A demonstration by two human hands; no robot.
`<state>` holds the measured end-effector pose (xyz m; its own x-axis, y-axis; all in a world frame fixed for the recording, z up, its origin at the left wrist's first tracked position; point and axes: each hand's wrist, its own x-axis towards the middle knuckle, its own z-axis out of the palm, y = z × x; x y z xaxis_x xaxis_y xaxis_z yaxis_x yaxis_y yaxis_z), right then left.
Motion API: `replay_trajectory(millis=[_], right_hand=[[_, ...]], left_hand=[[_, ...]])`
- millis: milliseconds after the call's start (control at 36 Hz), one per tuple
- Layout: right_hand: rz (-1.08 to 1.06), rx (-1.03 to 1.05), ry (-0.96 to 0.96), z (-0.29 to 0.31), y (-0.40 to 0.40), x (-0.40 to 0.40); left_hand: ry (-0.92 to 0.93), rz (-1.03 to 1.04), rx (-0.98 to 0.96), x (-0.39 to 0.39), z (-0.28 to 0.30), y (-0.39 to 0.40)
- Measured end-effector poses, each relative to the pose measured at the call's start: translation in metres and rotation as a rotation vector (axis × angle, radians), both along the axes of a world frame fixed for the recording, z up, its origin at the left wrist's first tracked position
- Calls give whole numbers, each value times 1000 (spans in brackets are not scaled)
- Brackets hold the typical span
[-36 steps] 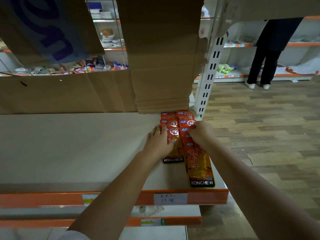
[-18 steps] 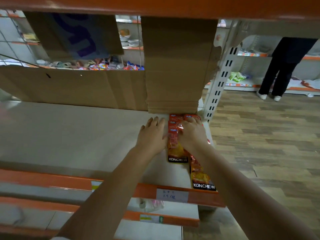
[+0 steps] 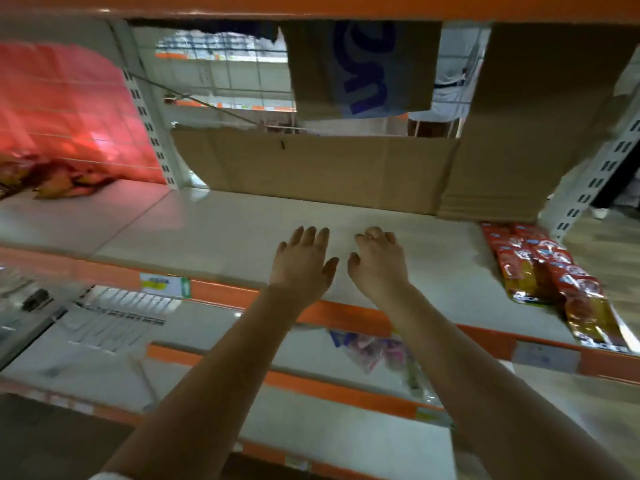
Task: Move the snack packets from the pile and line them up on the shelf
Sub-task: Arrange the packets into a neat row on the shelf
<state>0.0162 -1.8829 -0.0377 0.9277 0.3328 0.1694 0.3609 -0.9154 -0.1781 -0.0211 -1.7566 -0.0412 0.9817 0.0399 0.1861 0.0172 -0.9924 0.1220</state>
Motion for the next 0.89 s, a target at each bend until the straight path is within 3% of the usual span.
replay_trajectory(millis=[306, 889], right_hand=[[146, 86, -34, 15, 200, -38], [425, 187, -66, 6, 614, -20]], left_hand=[[-94, 135, -26, -55, 20, 192], [-178, 442, -78, -76, 16, 595]])
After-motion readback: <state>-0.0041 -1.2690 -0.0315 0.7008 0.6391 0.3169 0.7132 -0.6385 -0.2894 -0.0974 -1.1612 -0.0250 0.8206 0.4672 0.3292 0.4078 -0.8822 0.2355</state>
